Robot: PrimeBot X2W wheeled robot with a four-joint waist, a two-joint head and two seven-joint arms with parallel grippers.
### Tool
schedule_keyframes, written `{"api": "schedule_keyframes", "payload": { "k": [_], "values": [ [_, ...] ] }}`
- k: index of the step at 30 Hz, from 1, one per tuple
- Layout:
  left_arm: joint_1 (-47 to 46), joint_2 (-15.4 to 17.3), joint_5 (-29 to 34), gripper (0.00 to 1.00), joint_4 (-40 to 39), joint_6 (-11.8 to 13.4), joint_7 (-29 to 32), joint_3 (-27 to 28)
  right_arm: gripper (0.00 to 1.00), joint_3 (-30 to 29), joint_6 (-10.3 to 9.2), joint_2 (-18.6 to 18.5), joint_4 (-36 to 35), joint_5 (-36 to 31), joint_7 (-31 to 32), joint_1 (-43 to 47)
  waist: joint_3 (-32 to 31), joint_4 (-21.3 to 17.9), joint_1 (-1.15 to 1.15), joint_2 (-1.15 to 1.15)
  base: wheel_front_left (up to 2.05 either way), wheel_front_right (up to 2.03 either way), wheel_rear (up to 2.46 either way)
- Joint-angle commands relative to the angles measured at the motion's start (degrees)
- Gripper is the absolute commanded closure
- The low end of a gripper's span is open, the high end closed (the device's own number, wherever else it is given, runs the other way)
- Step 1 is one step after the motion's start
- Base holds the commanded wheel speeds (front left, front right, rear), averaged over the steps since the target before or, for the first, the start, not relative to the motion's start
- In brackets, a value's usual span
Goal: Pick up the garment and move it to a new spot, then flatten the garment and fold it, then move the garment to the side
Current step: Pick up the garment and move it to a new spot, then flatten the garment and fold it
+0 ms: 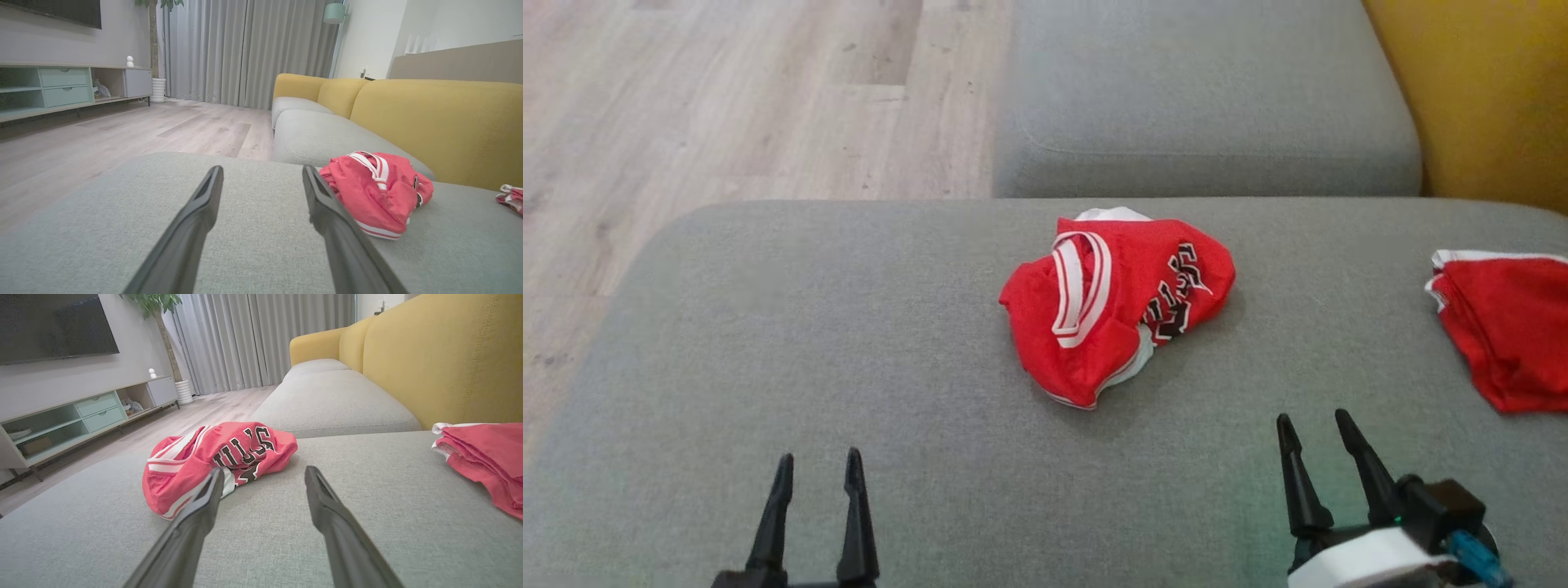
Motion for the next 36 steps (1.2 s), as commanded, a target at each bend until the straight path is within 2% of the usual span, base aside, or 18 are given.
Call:
{"api": "schedule_keyframes", "payload": {
  "k": [1,9,36],
  "values": [
    [-2.2,-0.4,1.2,0.00,-2.0,0.1,-0.6,1.4,0.00,1.1,-0.04,-0.2,-2.2,0.2,-0.2,-1.8,-0.8,0.8,0.02,0.00,0.00,0.00,0.00],
    [-1.4,-0.5,1.9,0.00,-1.4,1.0,-0.6,1.6,0.00,1.4,-0.04,-0.2,-2.6,-0.2,-0.2,-0.9,-0.7,0.3,0.02,0.00,0.00,0.00,0.00],
    [-3.9,-0.5,3.2,0.00,1.0,1.1,-0.6,1.7,0.00,1.5,-0.04,-0.2,-2.9,0.6,-0.2,-0.8,0.6,-4.1,0.02,0.00,0.00,0.00,0.00]
  ]
}}
